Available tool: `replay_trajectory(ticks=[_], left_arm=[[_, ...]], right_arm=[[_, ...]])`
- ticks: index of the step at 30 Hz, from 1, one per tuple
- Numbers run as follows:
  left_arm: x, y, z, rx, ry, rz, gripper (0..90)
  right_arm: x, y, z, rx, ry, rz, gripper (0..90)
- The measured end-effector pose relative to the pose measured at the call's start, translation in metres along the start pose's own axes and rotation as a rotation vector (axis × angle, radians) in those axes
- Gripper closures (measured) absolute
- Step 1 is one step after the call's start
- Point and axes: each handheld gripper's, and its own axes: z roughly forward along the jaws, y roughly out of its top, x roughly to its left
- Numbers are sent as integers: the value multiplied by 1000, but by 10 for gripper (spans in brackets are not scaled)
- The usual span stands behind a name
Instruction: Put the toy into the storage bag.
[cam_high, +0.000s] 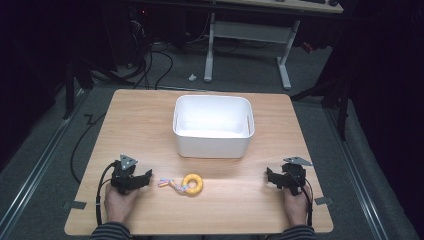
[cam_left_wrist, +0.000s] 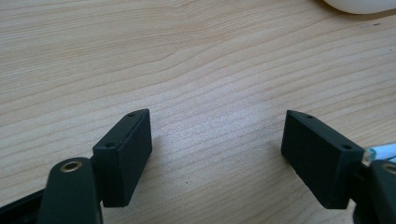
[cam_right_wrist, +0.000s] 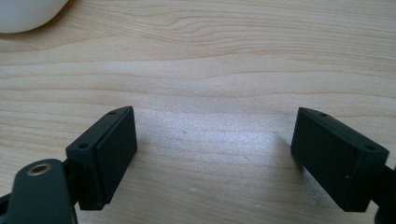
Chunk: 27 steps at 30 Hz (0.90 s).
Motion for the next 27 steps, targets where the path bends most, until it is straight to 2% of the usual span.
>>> replay_trajectory(ticks=[4,9,17,27], left_arm=[[-1,1,-2,7,-23,2,277],[-2,1,-3,19,-25,14,294],[-3,1,-6,24,-57,17,341],[-7,3,-14,7,-75,22,360]], right_arm=[[0,0,0,0,0,0,144],[0,0,0,0,0,0,145],[0,0,0,0,0,-2,145],[1,0,0,0,5,-2,145]])
